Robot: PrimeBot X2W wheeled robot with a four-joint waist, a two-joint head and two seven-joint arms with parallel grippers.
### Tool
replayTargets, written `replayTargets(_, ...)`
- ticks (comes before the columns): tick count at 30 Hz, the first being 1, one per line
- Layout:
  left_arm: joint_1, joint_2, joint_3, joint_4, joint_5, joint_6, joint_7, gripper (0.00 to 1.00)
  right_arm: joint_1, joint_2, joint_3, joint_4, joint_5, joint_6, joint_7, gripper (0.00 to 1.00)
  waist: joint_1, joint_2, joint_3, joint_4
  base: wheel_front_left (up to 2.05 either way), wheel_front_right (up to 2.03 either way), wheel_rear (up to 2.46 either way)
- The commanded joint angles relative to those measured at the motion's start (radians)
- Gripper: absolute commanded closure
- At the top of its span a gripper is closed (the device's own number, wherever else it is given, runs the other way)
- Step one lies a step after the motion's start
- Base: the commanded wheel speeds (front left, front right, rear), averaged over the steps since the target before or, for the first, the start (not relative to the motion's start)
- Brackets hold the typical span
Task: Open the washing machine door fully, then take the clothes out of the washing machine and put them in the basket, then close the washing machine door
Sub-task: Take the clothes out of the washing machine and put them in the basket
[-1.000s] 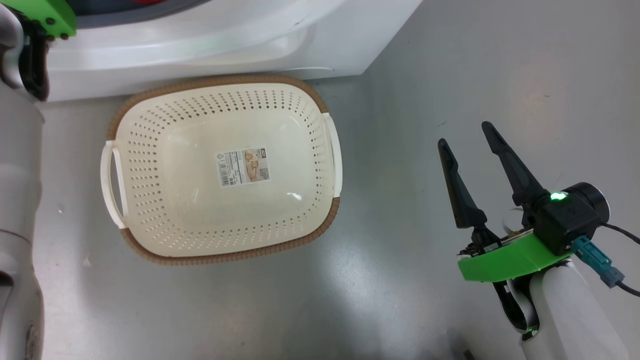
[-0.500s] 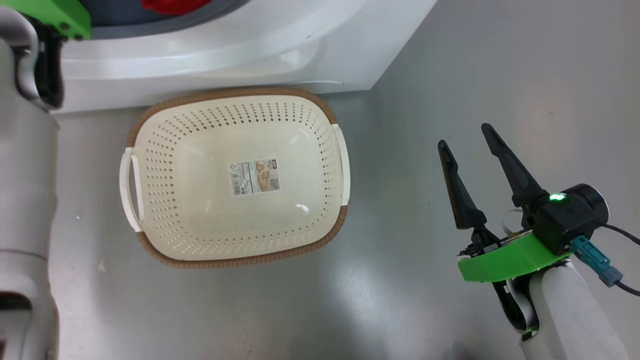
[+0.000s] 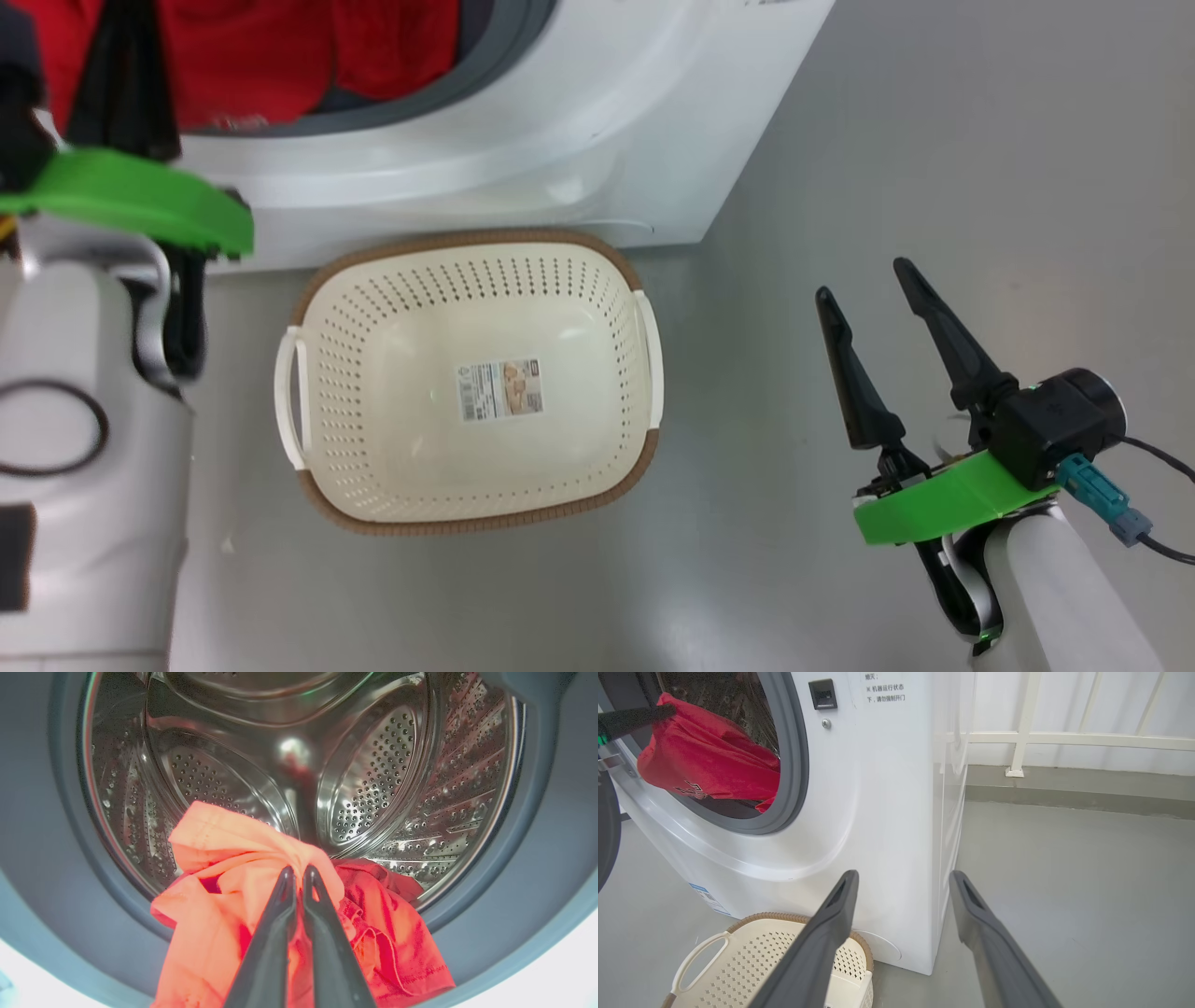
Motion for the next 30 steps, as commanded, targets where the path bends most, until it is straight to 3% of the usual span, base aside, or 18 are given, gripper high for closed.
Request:
replayTargets(1,0.024,0.040,0.026,-0.033,0.012,-0.004,-0.008,1.00,0.022,0.001,0.026,-0.018,0.014,0.005,-0.006,0.00,0.0000,-0.0001,-0.043,0.005,0.00,0.00,0.00)
replayTargets(15,0.338,-0.011,0.063,-0.209,0.022,-0.016,-0.008,1.00,0.090,0.001,0.032,0.005,0.033,0.005,-0.006,0.00,0.0000,-0.0001,-0.205,0.003,0.00,0.00,0.00)
replayTargets(30,0.599,-0.039,0.072,-0.397,0.015,0.002,-0.005,1.00,0.127,0.001,0.032,0.007,0.053,0.005,-0.006,0.00,0.0000,-0.0001,-0.280,-0.023,0.00,0.00,0.00)
